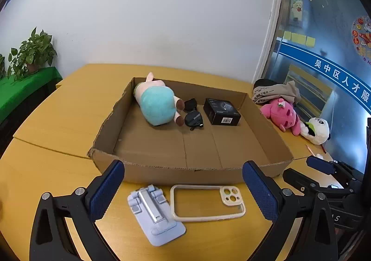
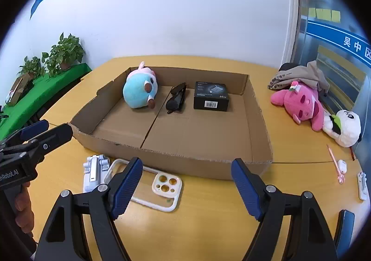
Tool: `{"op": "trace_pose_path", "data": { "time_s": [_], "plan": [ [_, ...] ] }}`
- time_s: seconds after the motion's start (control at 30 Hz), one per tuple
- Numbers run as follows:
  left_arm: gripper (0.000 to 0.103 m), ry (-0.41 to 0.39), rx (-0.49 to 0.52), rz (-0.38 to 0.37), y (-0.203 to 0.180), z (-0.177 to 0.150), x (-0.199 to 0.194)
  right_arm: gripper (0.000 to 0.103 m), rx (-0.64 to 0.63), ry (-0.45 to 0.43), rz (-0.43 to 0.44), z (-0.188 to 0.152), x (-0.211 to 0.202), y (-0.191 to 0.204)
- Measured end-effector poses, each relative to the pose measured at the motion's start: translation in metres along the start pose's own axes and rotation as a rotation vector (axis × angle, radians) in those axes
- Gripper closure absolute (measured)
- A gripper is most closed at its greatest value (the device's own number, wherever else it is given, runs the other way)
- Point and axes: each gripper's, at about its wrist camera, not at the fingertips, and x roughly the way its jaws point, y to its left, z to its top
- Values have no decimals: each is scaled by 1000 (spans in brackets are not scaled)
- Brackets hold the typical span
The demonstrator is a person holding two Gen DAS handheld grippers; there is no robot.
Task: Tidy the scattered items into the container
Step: 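Move both tools toward the grey phone stand on the table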
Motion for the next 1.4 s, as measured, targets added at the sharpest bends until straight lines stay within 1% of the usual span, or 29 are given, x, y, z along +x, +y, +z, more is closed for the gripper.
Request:
{"op": "trace_pose_path", "data": {
  "time_s": [0.17, 0.37, 0.47, 0.6, 0.7, 0.87, 0.97, 1.07, 1.1, 1.2, 1.23, 1.27, 1.3, 1.33, 1.4],
  "plan": [
    [0, 6, -12, -7, 7, -4, -1, 24, -2, 11, -2, -8, -1, 3],
    [0, 25, -1, -15, 10, -9, 2, 24, 7, 18, -12, -13, -3, 4],
    [0, 45, 5, -17, 15, -12, 6, 24, 6, 31, -8, -17, 1, 8],
    [0, 94, -27, -5, 31, -17, 17, 24, -13, 50, 11, -22, 7, 17],
    [0, 151, -64, -18, 46, -27, 31, 24, -31, 75, 55, -27, 14, 27],
    [0, 260, -136, -10, 70, -47, 62, 24, -66, 155, 184, -45, 32, 52],
    [1, 313, -171, -6, 79, -57, 81, 24, -92, 200, 219, -57, 41, 68],
    [7, 364, -189, -6, 83, -66, 98, 24, -113, 233, 252, -64, 47, 81],
    [12, 381, -190, -11, 83, -68, 103, 24, -118, 239, 264, -65, 48, 83],
    [18, 384, -151, -10, 76, -70, 107, 24, -131, 263, 308, -71, 51, 91],
    [25, 383, -136, -5, 74, -70, 109, 24, -132, 272, 322, -72, 52, 94],
    [27, 385, -123, 3, 73, -70, 110, 24, -132, 281, 332, -75, 54, 96],
    [33, 387, -118, -2, 73, -70, 110, 24, -131, 287, 339, -77, 55, 98],
    [42, 392, -124, -29, 73, -70, 111, 24, -131, 294, 347, -79, 56, 100],
    [42, 396, -123, -50, 74, -70, 110, 24, -126, 309, 365, -83, 57, 102]
  ]
}}
